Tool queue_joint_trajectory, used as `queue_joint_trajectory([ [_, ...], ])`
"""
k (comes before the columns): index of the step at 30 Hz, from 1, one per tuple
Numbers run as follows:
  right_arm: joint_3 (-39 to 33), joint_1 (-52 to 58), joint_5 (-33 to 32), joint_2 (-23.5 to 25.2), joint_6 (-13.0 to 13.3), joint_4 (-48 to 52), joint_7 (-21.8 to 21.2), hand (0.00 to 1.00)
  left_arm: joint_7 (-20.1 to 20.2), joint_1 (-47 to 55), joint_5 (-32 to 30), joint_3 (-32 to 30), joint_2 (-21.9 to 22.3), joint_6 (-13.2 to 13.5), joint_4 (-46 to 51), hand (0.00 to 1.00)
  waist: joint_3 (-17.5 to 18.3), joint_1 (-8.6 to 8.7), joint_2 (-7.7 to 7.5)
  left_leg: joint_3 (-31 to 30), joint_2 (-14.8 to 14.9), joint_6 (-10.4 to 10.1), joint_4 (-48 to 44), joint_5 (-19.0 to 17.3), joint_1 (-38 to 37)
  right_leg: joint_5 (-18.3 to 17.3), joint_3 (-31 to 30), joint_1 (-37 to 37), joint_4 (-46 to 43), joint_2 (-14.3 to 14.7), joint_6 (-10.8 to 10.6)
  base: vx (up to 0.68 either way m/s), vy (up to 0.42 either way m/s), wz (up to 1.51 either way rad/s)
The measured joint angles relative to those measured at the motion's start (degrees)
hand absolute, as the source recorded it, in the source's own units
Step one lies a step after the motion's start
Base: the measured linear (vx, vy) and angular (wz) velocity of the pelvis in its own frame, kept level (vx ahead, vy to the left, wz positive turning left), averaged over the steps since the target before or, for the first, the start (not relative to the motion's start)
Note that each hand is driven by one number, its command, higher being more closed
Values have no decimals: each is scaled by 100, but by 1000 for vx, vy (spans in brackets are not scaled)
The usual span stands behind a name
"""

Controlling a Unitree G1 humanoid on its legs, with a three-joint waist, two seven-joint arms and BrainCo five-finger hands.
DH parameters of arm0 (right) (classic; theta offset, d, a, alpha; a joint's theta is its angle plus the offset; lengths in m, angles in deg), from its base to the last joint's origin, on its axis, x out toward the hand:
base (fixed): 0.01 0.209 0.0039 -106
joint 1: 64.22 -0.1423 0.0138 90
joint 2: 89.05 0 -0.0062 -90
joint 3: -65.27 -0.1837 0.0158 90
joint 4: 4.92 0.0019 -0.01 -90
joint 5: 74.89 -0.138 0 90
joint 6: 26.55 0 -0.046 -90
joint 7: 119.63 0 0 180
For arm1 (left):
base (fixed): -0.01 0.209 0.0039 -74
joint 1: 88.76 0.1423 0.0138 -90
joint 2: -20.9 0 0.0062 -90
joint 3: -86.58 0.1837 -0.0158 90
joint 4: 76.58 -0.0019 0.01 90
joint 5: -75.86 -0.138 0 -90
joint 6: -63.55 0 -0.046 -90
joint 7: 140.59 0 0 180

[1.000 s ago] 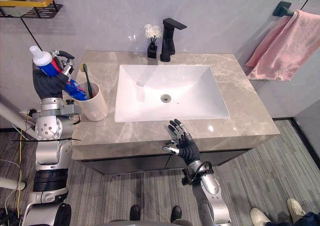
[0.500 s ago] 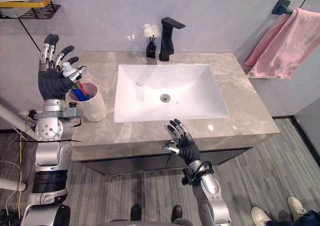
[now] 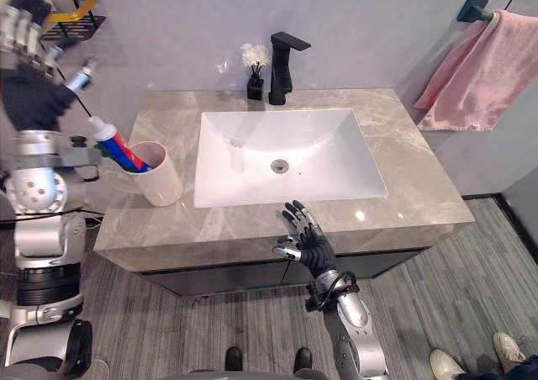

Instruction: Organize washtable

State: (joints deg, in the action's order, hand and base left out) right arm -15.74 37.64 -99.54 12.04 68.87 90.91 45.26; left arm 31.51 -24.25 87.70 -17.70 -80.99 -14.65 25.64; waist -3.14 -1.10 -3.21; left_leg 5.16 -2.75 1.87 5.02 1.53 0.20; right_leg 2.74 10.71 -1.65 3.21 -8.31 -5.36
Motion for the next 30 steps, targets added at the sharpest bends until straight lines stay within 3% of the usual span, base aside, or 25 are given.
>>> queue_joint_trajectory([
  [6, -5, 89, 5, 10, 59, -2, -28, 0, 36, 662, 1, -401, 31, 324, 1427, 100, 45, -131, 84, -40, -2, 0, 11, 0, -12, -14, 35, 34, 12, 0, 17, 0, 0, 2],
  [12, -27, 175, 50, 114, 66, -46, -158, 0, 559, 2625, 74, -380, 974, 397, 2423, 100, 140, -220, 197, -63, -18, 2, 17, 2, -13, -27, 62, 47, 12, -20, -1, 1, 0, 2],
  [17, -199, 286, 59, 220, 69, -44, -234, 0, 1071, 3747, 169, 45, 1571, 201, 2621, 100, 150, -295, 182, -139, -29, -30, 26, -15, 1, -57, 164, 71, -1, -43, 14, -18, -6, 9],
  [23, -183, 330, 61, 218, 41, -33, -241, 0, 1415, 4039, 331, 542, 1673, -17, 2555, 100, 180, -295, 136, -144, -32, -31, 26, -15, 17, -59, 173, 63, -2, -51, 10, -3, -1, 1],
  [30, -172, 326, 50, 207, 21, 15, -237, 0, 1661, 4045, 308, 1174, 1761, -260, 1767, 100, 152, -283, 63, -142, -20, -1, 24, 5, 103, -36, 162, 6, 6, -33, -25, 0, 0, 0],
])
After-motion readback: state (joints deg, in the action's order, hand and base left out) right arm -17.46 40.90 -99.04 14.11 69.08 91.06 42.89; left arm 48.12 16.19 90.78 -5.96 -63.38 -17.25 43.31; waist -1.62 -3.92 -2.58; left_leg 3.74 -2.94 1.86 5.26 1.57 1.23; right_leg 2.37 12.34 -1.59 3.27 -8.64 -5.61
